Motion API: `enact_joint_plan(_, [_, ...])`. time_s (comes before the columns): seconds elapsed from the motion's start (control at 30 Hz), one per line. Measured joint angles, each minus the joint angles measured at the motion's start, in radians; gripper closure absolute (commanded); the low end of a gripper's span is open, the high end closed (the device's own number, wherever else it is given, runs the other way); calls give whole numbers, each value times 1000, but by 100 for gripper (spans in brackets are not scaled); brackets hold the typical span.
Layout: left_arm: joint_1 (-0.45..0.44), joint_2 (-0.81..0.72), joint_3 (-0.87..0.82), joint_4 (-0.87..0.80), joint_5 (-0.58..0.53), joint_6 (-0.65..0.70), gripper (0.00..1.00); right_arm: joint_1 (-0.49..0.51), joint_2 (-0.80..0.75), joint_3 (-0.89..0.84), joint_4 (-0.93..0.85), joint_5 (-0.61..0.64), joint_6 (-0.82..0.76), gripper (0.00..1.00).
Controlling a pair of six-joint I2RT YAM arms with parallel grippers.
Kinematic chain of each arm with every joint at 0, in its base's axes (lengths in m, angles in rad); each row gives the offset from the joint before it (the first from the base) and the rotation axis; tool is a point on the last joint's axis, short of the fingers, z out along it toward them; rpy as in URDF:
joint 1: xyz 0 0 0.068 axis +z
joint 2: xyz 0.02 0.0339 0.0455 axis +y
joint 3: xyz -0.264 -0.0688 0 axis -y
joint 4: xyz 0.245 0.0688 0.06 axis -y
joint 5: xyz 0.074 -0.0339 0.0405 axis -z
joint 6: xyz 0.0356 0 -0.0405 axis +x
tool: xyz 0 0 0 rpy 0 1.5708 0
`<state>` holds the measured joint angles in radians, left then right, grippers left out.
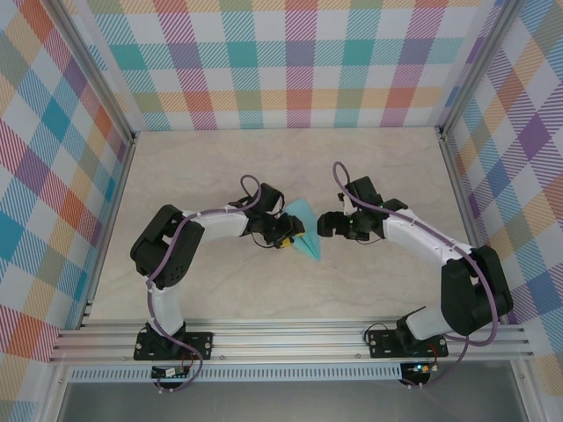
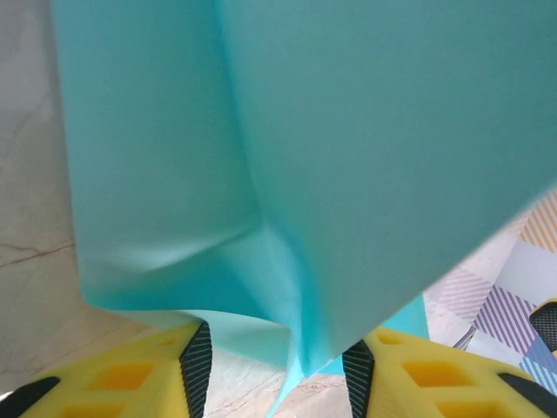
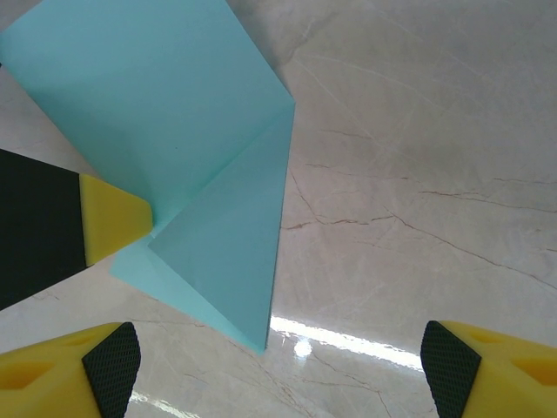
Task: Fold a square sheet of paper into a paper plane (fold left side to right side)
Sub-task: Pick up the paper from the center of the table.
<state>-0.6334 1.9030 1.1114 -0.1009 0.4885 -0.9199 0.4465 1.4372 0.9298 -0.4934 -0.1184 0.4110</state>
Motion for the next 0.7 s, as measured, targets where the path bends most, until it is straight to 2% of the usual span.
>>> enact_joint_plan(0.2, [0, 0, 5, -1, -4, 0, 69, -2, 4, -1, 0, -8, 0, 14])
enact_joint_plan(0.43, [0, 7, 30, -1, -11, 0, 69, -2, 6, -1, 0, -15, 0, 13])
enact_joint_plan(0.7, [0, 83, 89, -1, -11, 0, 70, -2, 6, -2, 0, -23, 0, 13])
